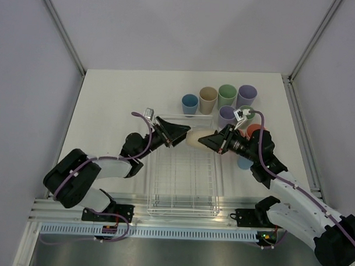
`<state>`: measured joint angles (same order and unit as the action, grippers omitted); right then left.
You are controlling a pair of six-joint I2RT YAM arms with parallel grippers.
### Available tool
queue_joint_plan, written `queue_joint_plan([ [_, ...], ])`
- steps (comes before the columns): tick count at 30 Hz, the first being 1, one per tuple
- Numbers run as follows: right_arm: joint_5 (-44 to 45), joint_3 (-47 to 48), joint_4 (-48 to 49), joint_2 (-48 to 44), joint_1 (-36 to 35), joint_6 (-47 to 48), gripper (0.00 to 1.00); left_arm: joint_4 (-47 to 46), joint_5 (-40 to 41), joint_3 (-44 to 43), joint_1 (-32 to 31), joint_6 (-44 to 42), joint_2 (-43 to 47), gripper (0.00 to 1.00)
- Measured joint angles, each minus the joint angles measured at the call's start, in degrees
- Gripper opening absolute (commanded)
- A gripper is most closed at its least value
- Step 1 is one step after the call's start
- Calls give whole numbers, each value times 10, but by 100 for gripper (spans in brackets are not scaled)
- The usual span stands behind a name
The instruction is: Unload the cups from the dish rack
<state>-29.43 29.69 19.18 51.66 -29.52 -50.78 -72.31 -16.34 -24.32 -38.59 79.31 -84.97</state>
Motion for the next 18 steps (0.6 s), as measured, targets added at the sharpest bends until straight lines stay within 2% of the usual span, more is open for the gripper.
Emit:
queue_joint_plan([
  [6, 49, 37, -99, -52, 0, 59, 1, 122, 34, 0, 25, -87, 156, 100],
  [10, 95, 75, -174, -58, 0, 97, 1, 229, 50, -29, 25, -151, 205, 100],
  [13, 190, 146, -285, -51, -1, 147, 1, 318, 60, -54, 25, -198, 221, 100],
  [18, 425, 287, -439, 9, 3, 207, 1, 429, 66, -70, 25, -257, 240, 100],
])
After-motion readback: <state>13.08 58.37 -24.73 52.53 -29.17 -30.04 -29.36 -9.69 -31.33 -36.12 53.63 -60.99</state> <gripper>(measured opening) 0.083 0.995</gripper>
